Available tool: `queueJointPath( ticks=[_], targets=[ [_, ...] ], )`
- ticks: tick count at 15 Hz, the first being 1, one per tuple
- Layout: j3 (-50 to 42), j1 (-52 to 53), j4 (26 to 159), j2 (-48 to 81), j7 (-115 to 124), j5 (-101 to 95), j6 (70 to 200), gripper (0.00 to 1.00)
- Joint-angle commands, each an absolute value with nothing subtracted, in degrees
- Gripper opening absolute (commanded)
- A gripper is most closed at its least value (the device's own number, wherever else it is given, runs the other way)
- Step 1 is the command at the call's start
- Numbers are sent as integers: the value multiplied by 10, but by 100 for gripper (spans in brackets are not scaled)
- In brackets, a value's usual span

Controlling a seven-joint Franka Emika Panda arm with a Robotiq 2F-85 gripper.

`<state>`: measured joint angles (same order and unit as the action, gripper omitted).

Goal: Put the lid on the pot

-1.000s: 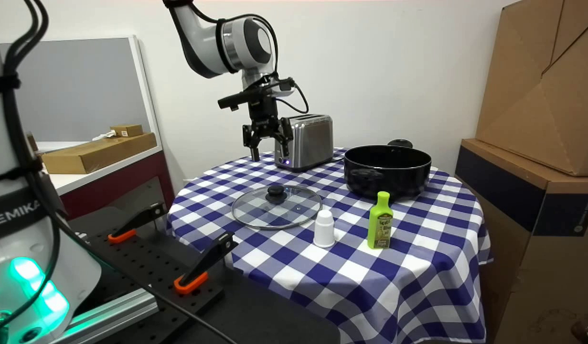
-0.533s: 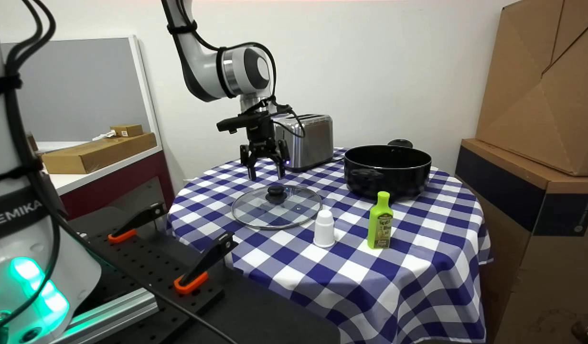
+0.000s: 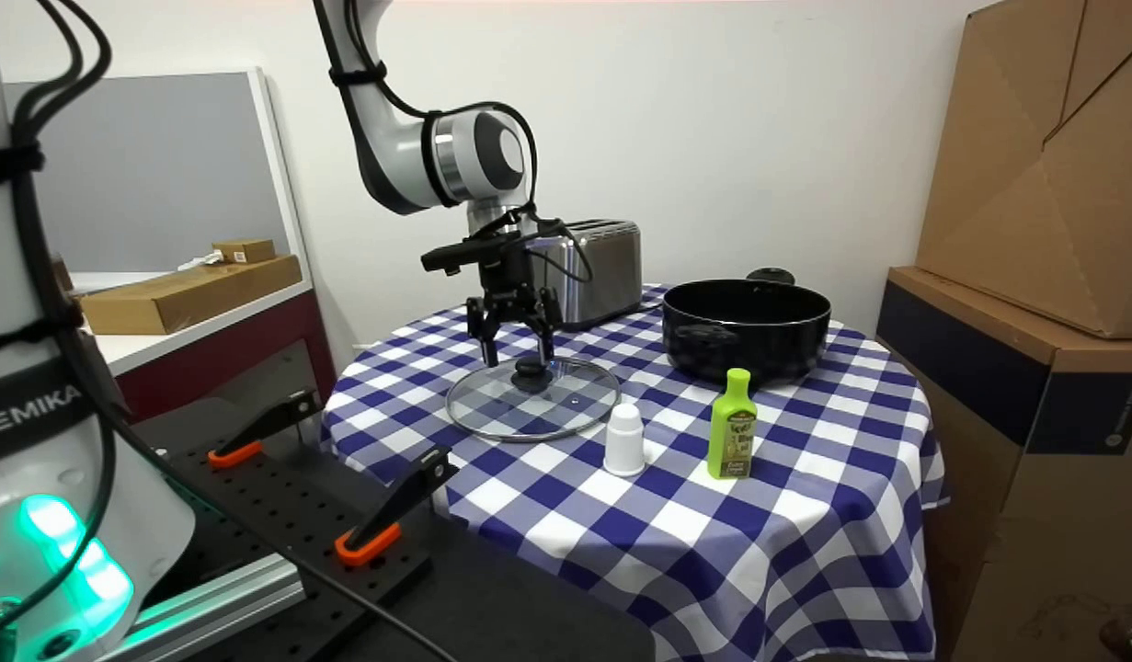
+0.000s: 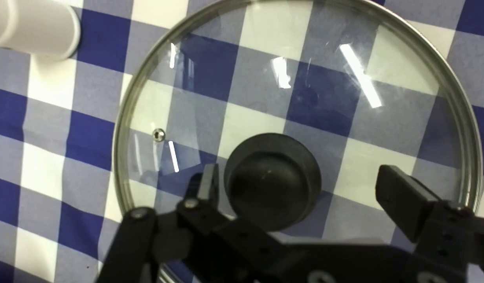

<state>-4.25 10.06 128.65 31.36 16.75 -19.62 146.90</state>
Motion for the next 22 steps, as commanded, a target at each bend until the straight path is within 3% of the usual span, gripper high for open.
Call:
queueJointPath(
  ticks=[1,2,3,5,9,13,22],
  targets=[
    [-62,113,1284,319,178,-197,1479,100],
    [-63,113,1283,321,178,-196,1479,100],
    [-64,112,1281,323,177,-196,1480,75],
    [-63,113,1280,326,175,-195,1481,67],
    [-65,114,1279,328,174,-198,1484,36],
    [-70,113,1281,324,175,-199,1488,24],
    [-65,107,1292,300,166,-190,1489,24]
  ],
)
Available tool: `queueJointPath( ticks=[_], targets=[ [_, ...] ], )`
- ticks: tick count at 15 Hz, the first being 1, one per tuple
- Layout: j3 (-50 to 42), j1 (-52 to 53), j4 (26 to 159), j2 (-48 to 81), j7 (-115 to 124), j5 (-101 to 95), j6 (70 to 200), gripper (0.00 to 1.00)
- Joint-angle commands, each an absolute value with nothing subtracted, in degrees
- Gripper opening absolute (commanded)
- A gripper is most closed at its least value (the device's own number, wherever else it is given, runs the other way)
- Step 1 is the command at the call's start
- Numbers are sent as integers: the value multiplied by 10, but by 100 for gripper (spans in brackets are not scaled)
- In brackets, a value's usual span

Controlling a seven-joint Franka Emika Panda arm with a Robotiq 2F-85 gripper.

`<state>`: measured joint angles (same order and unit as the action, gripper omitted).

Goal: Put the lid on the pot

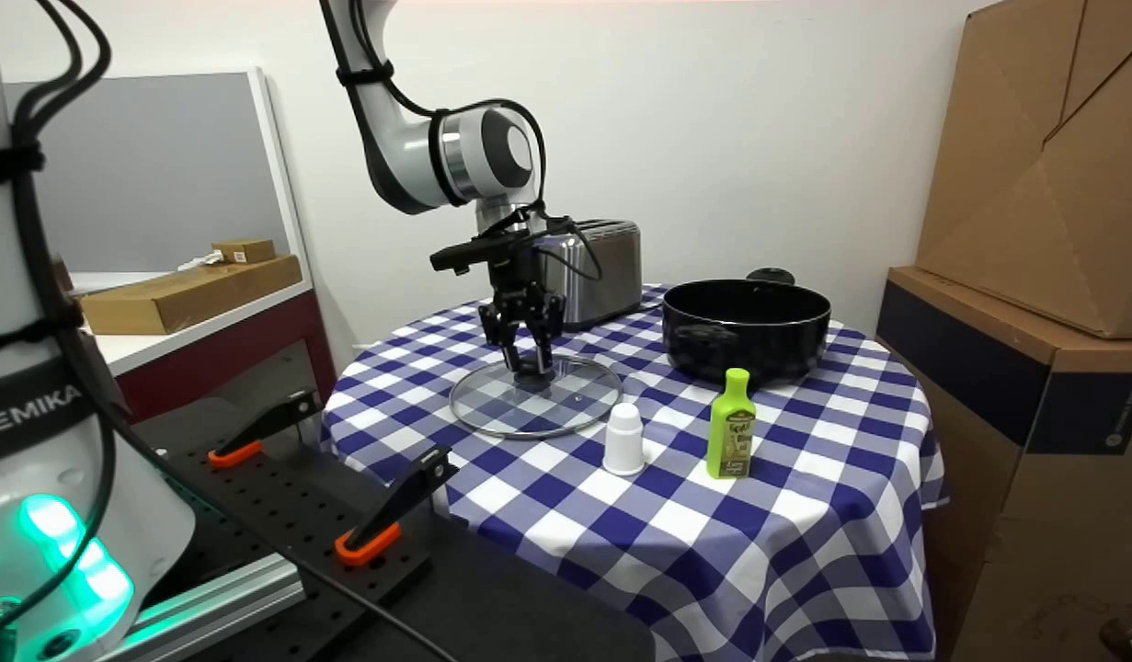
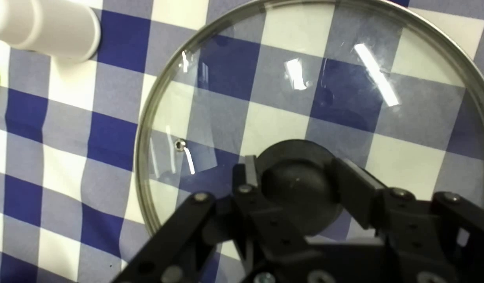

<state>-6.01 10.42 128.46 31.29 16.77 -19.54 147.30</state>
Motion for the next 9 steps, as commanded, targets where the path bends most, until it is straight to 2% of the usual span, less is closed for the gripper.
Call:
queueJointPath(
  ticks=[1,9],
  targets=[
    [-63,106,1293,293,165,-188,1486,24],
    [-33,83,1275,230,108,-148,1391,24]
  ],
)
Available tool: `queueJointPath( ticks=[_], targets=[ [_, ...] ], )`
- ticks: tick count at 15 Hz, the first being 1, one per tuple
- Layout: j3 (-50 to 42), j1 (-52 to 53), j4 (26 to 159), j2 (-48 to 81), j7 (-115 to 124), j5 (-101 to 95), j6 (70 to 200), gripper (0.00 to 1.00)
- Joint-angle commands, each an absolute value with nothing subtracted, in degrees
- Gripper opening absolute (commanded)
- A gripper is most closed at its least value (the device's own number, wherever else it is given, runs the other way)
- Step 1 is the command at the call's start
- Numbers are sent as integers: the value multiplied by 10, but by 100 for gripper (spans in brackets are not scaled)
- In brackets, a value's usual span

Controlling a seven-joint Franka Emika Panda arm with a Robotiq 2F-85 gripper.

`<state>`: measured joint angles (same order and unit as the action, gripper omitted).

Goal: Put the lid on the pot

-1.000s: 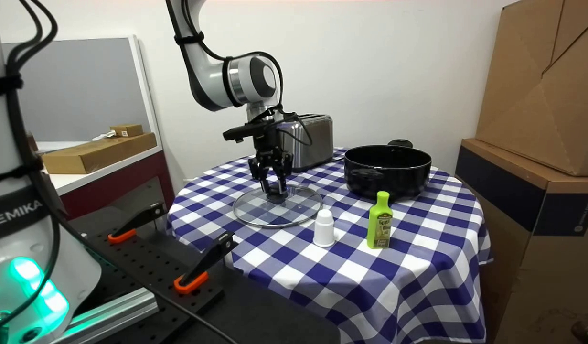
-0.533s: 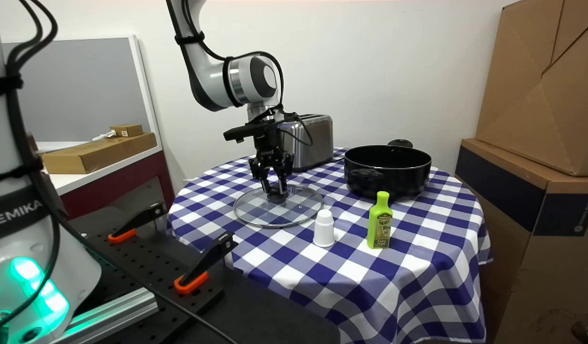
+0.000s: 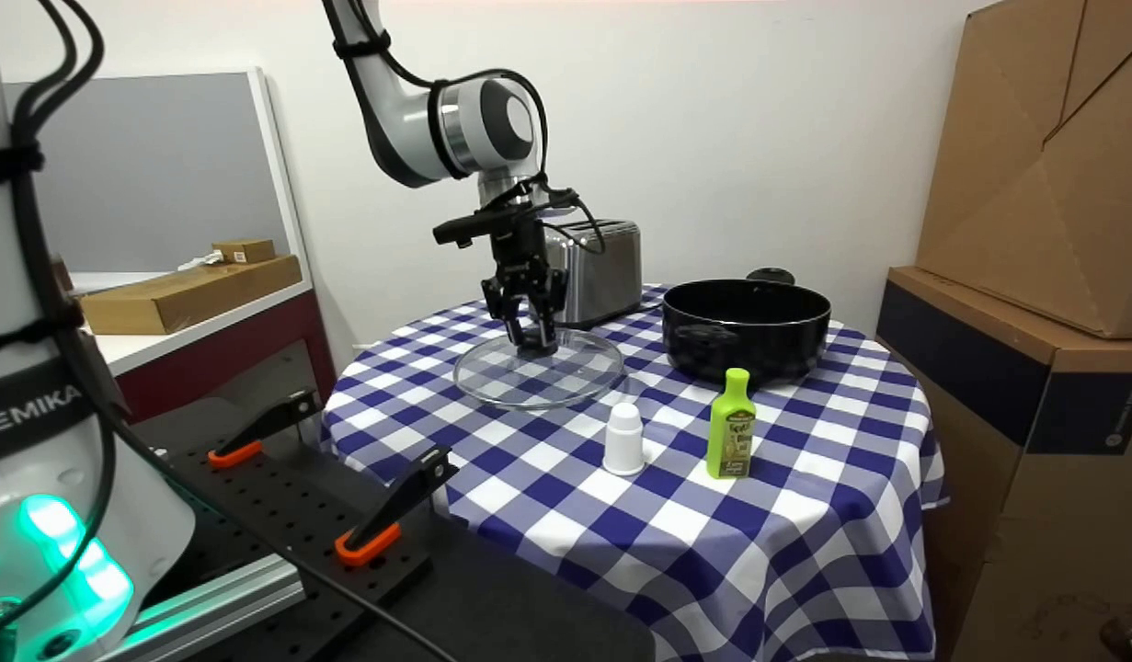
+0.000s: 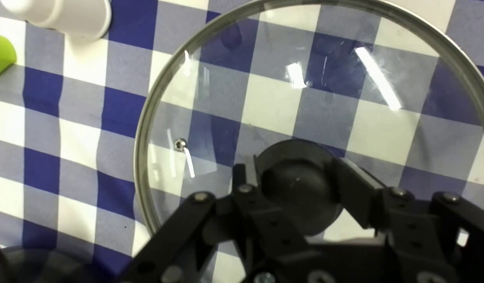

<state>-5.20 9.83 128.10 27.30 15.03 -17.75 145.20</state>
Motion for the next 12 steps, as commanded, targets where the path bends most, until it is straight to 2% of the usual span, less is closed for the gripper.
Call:
queueJointPath(
  ticks=[1,7,12],
  targets=[
    [-26,79,1267,221,96,-137,1362,24],
    [-21,67,1169,180,73,-135,1179,24],
    [-29,39,1010,201,38,-151,1060,24]
  ],
)
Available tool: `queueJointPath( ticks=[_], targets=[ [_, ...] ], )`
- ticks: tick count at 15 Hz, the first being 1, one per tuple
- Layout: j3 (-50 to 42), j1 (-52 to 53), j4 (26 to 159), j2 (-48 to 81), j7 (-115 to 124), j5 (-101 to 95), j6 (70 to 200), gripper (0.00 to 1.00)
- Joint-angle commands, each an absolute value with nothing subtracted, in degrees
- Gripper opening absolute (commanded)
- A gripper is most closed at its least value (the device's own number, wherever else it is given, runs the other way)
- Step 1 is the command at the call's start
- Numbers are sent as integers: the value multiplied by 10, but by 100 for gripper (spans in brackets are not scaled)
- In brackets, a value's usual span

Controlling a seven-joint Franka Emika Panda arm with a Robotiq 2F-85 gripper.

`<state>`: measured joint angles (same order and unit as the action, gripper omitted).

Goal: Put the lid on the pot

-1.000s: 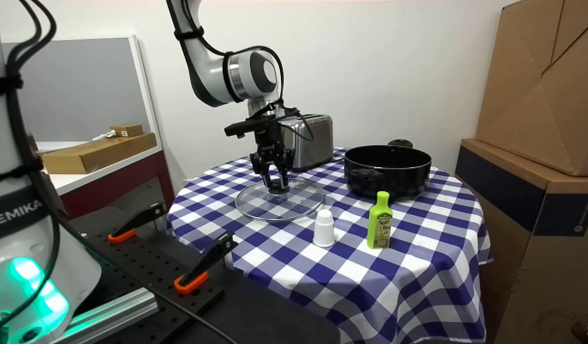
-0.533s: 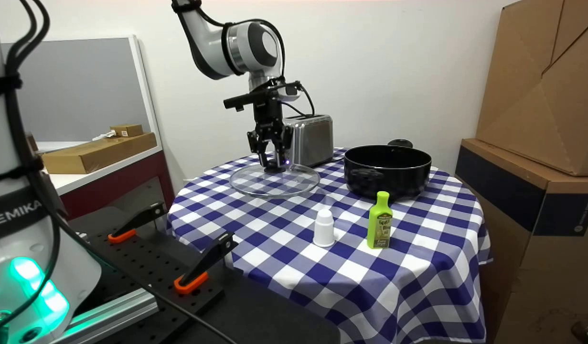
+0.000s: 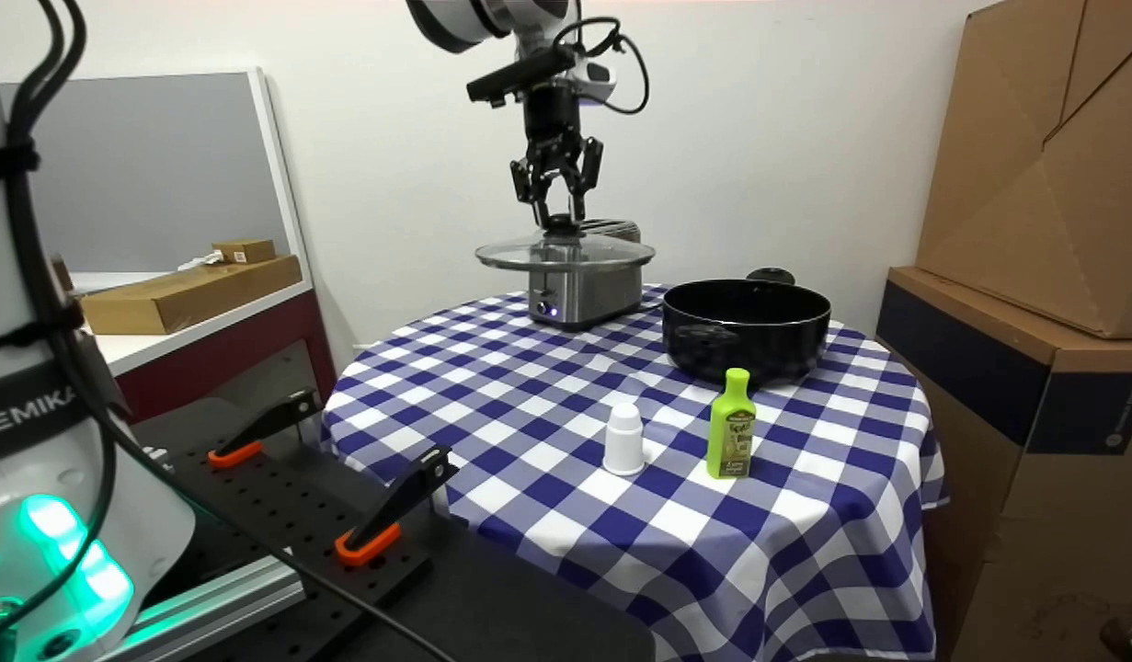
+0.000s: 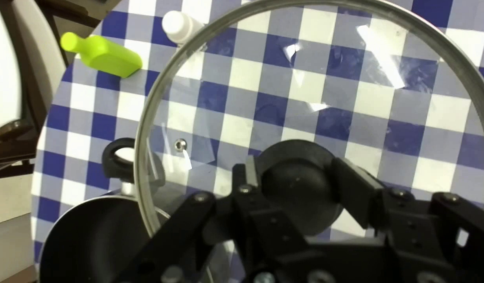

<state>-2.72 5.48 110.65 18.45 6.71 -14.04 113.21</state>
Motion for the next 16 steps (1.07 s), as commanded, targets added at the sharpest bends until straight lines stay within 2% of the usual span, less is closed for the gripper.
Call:
queueJointPath(
  ticks=[1,8,16],
  targets=[
    [-32,30,973,212,30,-154,1045,24],
    [-60,-31,762,326,-11,-150,989,24],
    [-69,-78,569,497,-17,-133,995,24]
  ],
)
